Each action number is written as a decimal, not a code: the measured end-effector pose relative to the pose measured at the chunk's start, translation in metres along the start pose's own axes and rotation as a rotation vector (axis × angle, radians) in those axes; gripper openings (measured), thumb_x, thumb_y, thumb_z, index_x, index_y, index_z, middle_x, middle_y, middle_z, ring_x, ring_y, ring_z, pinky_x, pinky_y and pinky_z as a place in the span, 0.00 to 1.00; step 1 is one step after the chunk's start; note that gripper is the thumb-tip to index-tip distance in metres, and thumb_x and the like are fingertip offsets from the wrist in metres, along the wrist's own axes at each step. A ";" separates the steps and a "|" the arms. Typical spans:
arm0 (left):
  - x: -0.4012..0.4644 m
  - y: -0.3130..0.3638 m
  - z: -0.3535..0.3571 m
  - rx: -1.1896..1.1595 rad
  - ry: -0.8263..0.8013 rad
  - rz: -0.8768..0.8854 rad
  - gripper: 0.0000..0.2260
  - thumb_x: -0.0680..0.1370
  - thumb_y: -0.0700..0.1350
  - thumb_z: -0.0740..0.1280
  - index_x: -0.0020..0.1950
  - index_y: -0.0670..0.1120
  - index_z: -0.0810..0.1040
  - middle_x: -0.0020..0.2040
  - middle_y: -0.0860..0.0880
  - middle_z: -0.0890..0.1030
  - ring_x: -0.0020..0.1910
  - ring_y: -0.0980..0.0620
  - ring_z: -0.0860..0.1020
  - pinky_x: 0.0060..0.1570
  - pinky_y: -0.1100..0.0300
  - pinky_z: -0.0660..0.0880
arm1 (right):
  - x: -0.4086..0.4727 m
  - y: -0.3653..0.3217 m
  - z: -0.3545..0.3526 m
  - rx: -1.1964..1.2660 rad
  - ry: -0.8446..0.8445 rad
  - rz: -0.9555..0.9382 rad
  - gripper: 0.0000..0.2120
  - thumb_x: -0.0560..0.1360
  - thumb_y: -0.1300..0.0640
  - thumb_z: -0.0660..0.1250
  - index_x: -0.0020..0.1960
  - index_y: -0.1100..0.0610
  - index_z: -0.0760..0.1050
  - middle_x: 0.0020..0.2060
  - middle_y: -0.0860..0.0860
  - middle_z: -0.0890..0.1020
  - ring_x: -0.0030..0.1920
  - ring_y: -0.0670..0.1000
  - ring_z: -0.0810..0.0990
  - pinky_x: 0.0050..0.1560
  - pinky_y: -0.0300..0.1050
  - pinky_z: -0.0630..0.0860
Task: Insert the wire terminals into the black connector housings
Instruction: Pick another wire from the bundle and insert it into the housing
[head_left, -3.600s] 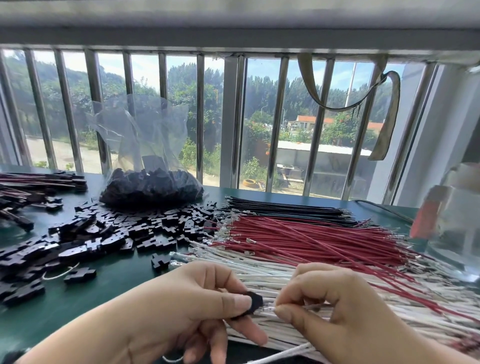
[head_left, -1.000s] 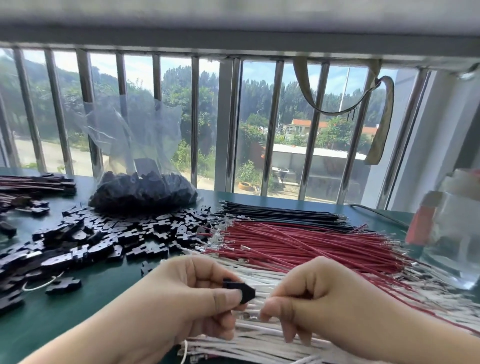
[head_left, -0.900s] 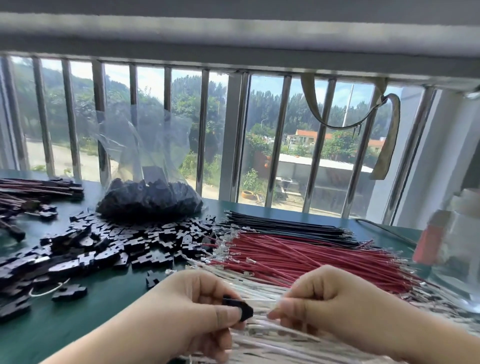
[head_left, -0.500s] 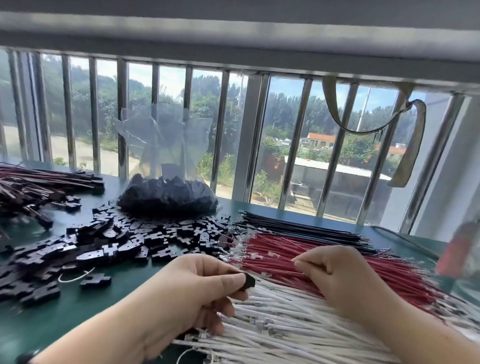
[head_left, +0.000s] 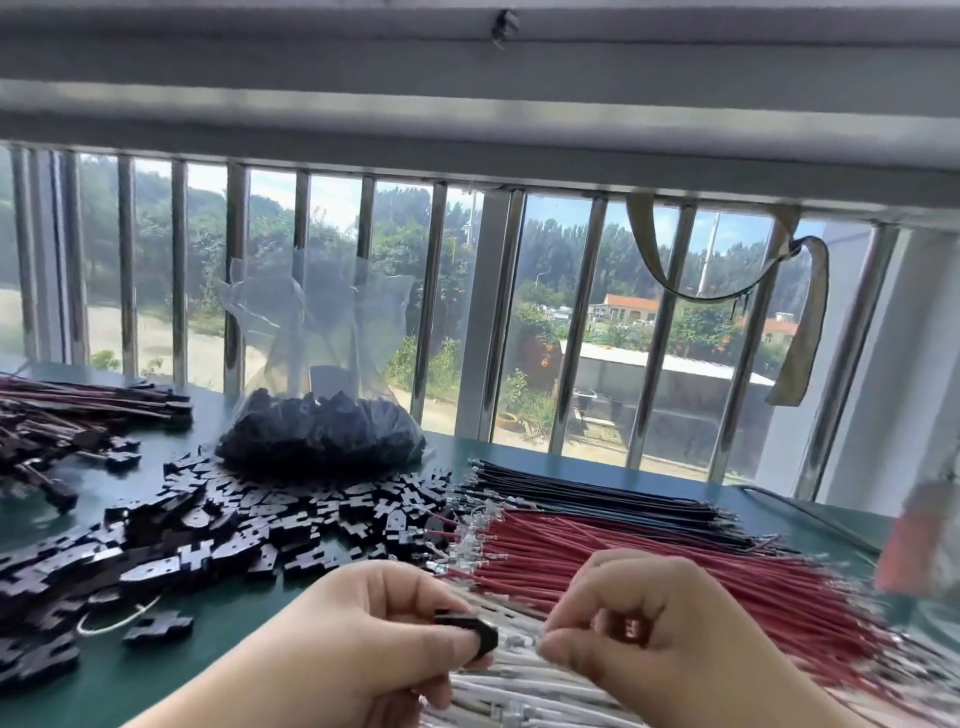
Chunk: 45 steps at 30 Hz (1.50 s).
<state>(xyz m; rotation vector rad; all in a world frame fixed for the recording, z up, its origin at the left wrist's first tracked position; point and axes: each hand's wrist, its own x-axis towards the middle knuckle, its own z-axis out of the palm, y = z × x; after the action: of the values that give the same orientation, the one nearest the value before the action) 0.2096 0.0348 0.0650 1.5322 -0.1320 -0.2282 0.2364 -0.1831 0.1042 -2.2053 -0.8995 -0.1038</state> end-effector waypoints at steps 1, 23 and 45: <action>0.000 0.000 0.000 0.008 0.001 0.000 0.25 0.46 0.50 0.84 0.38 0.43 0.85 0.33 0.39 0.81 0.26 0.49 0.76 0.26 0.62 0.73 | 0.001 0.003 0.001 -0.034 0.029 0.009 0.05 0.64 0.41 0.72 0.39 0.39 0.80 0.40 0.38 0.80 0.37 0.39 0.76 0.42 0.33 0.75; -0.008 0.009 0.012 -0.145 -0.008 0.034 0.12 0.55 0.40 0.75 0.36 0.37 0.84 0.38 0.34 0.83 0.20 0.51 0.73 0.17 0.64 0.70 | -0.001 0.010 0.005 -0.096 0.002 -0.086 0.17 0.65 0.31 0.59 0.39 0.41 0.78 0.41 0.36 0.79 0.44 0.42 0.78 0.45 0.36 0.74; -0.010 0.012 0.011 -0.034 0.046 0.043 0.14 0.52 0.45 0.76 0.35 0.42 0.85 0.39 0.36 0.84 0.21 0.51 0.74 0.19 0.63 0.71 | -0.004 0.001 0.007 0.021 0.088 -0.041 0.05 0.65 0.53 0.76 0.36 0.43 0.82 0.36 0.40 0.81 0.35 0.39 0.76 0.36 0.28 0.70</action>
<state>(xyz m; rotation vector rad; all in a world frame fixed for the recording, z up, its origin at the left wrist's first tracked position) 0.1978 0.0272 0.0778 1.4984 -0.1242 -0.1603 0.2326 -0.1815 0.0975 -2.1467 -0.8930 -0.2083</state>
